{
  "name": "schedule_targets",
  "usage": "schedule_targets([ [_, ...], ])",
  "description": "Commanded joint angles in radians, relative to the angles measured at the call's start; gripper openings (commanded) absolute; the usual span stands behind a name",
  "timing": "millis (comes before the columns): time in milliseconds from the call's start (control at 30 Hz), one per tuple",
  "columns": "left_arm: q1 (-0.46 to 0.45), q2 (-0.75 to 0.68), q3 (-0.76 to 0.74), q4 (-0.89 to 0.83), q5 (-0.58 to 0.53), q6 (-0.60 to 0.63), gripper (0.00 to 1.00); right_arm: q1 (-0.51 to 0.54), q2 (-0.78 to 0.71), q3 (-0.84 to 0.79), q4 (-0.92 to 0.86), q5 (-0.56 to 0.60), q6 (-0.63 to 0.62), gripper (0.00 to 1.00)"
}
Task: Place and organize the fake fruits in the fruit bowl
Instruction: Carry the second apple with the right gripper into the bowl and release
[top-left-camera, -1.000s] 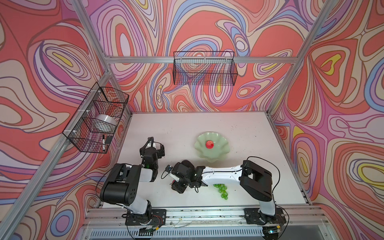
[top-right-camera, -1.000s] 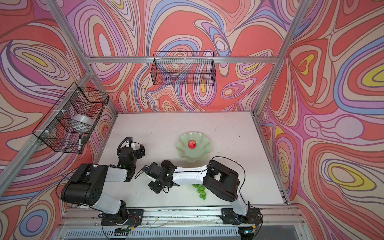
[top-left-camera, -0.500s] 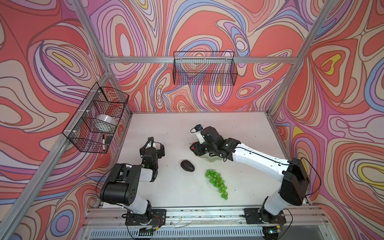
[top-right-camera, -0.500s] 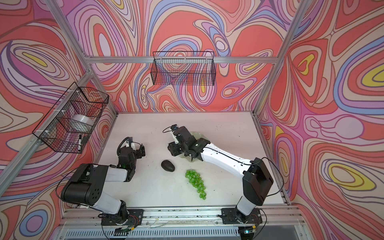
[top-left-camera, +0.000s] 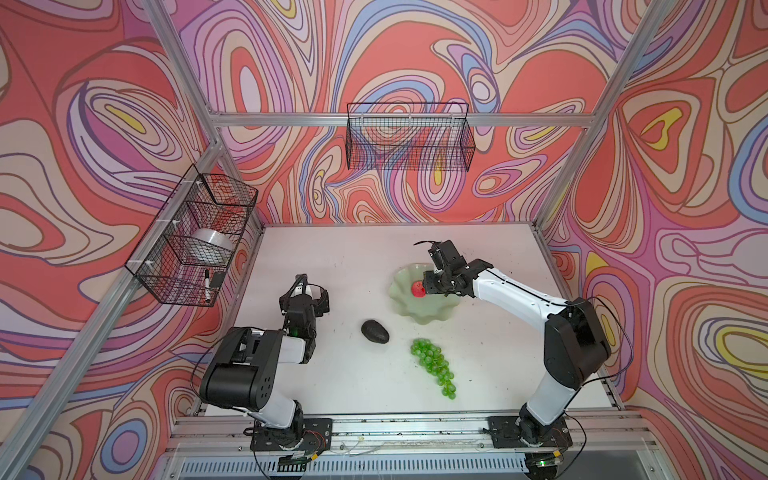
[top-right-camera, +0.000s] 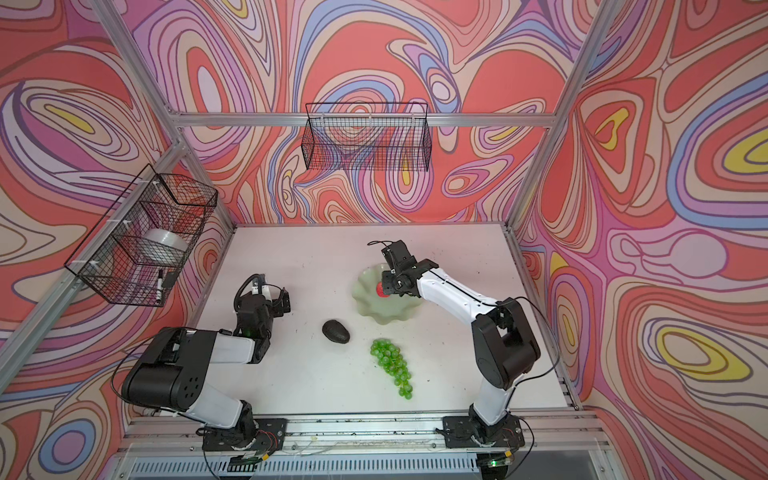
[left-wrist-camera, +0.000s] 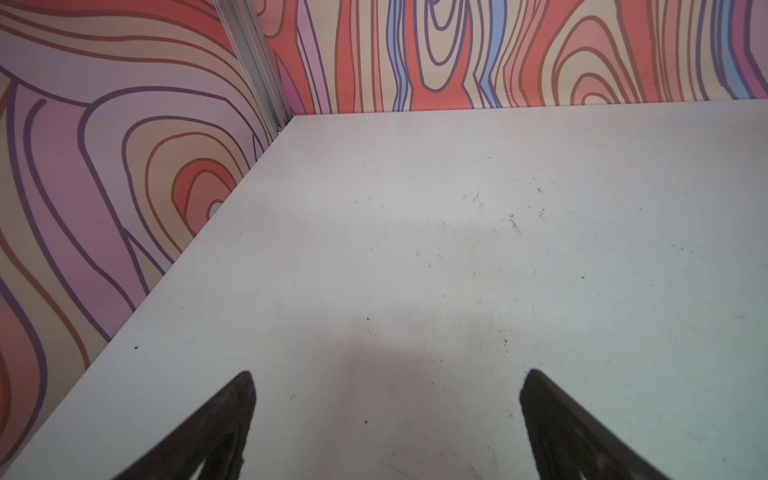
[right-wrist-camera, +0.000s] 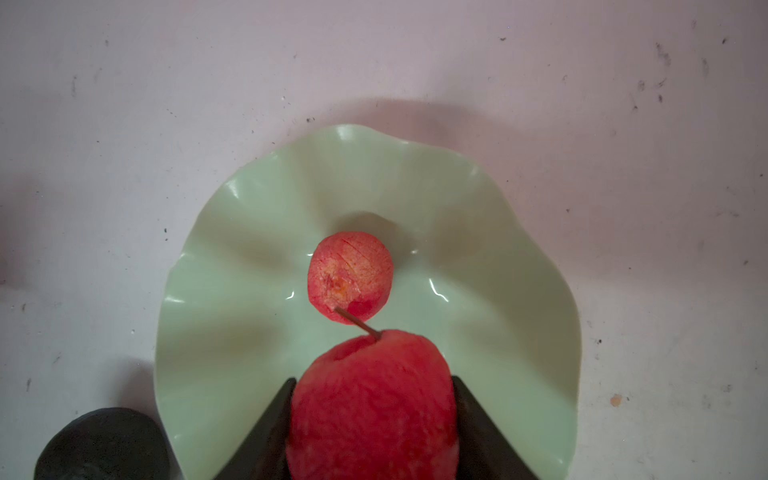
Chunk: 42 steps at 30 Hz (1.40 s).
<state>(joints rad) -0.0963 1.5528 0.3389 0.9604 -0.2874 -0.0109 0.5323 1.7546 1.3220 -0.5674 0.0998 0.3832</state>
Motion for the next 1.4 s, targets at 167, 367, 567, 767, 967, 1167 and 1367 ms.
schedule_targets([
  [167,0.009,0.0,0.011,0.006,0.002,0.01,1.0,-0.036,0.092,-0.021,0.056,0.041,0.008,0.38],
  [367,0.009,0.0,0.01,0.006,0.003,0.011,1.0,-0.042,0.151,-0.009,0.082,0.052,0.01,0.39],
  [567,0.009,0.0,0.011,0.006,0.002,0.01,1.0,-0.044,0.188,0.015,0.084,0.04,0.02,0.43],
  [767,0.009,0.001,0.011,0.006,0.002,0.011,1.0,-0.043,0.201,0.025,0.081,0.044,0.023,0.57],
  [967,0.009,0.001,0.01,0.006,0.003,0.01,1.0,-0.044,0.149,0.034,0.065,0.063,0.005,0.67],
  [1167,0.009,0.0,0.011,0.006,0.002,0.01,1.0,-0.028,0.024,0.034,0.047,0.007,-0.081,0.7],
  [1367,0.009,0.0,0.011,0.006,0.002,0.01,1.0,0.156,-0.086,0.035,0.056,-0.053,-0.235,0.71],
])
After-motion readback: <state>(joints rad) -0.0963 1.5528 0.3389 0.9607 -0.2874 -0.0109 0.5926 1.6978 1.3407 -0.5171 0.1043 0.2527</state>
